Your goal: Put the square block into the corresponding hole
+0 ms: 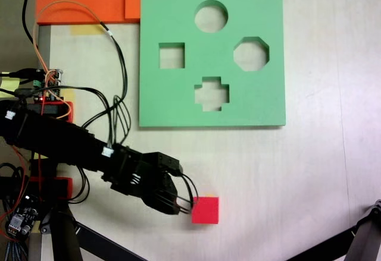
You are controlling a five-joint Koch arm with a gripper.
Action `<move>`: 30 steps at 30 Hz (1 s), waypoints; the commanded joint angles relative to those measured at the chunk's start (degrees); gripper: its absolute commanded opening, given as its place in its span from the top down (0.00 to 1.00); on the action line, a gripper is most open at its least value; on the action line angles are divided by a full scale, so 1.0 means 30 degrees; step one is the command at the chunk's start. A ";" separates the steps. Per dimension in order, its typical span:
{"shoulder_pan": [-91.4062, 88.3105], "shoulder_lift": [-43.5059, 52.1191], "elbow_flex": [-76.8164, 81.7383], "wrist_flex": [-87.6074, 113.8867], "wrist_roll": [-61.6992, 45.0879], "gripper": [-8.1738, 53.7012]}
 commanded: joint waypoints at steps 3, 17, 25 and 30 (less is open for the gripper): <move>0.1055 -0.2432 -0.2959 0.3164 -0.0117 0.06; 0.1465 -0.6885 -0.5039 0.1846 -0.0996 0.03; 0.1201 -0.9082 -0.5889 0.0732 -0.0967 0.03; 0.0703 -1.0195 -0.7090 0.0645 -0.0996 0.03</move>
